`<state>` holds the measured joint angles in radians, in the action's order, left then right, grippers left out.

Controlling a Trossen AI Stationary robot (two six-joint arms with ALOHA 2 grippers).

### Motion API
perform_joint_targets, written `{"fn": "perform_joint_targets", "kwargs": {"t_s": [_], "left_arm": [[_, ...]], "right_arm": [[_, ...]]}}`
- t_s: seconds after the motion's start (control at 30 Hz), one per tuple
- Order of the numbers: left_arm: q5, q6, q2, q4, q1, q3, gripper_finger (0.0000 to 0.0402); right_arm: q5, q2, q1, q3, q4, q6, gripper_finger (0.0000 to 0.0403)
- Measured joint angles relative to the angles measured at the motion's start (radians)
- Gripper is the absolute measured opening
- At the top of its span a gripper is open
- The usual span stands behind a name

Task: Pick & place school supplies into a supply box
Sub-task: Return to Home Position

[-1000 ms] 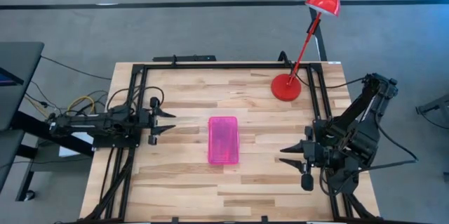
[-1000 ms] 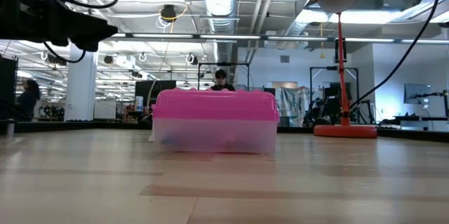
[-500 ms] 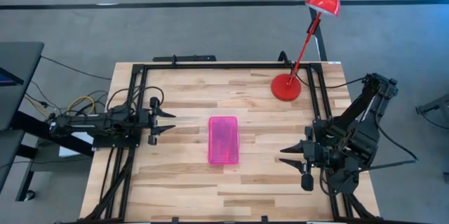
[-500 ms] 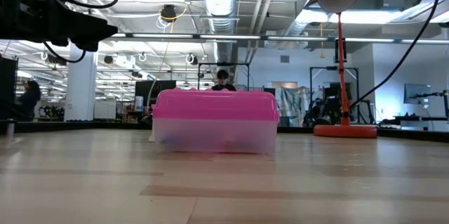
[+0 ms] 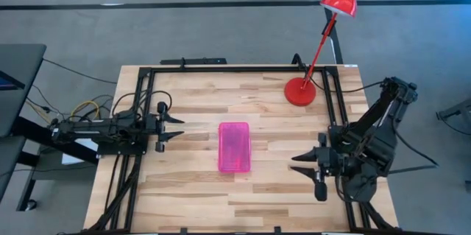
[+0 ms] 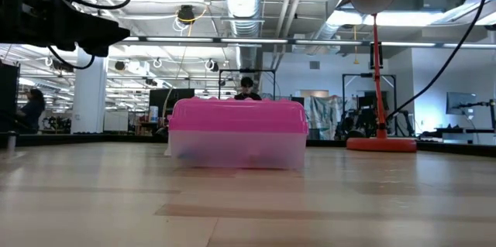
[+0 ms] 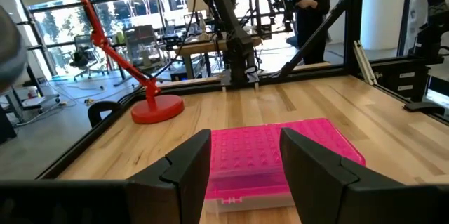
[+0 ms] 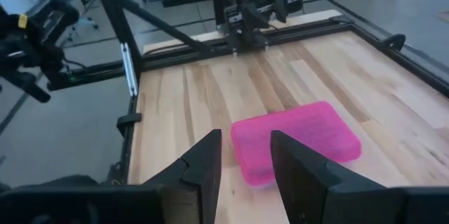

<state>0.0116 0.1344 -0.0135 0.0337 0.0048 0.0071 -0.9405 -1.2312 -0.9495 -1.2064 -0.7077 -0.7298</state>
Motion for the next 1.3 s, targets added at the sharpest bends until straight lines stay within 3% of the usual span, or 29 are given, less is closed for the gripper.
{"fn": "perform_joint_targets", "kwargs": {"t_s": [0.17,0.23,0.53,0.93,1.07,1.2,1.3], "left_arm": [[0.0,0.0,0.0,0.0,0.0,0.0,0.0167],[0.0,0.0,0.0,0.0,0.0,0.0,0.0167],[0.0,0.0,0.0,-0.001,0.0,0.0,0.0167],[0.0,0.0,0.0,-0.001,0.0,0.0,0.0167],[0.0,0.0,0.0,-0.001,0.0,0.0,0.0167],[0.0,0.0,0.0,-0.001,0.0,0.0,0.0167],[0.0,0.0,0.0,-0.001,0.0,0.0,0.0167]], "right_arm": [[0.006,0.0,0.045,0.0,0.024,0.076,0.0118],[0.053,0.002,0.064,0.0,0.05,0.106,0.0118],[0.073,0.026,0.159,0.0,0.033,0.078,0.0118],[0.083,0.014,0.263,0.0,0.256,0.339,0.0118],[0.194,-0.015,0.335,0.067,0.596,0.543,0.0118],[0.477,-0.015,0.434,0.211,1.042,0.791,0.0118],[0.651,-0.035,0.513,0.287,1.199,0.832,0.0118]]}}
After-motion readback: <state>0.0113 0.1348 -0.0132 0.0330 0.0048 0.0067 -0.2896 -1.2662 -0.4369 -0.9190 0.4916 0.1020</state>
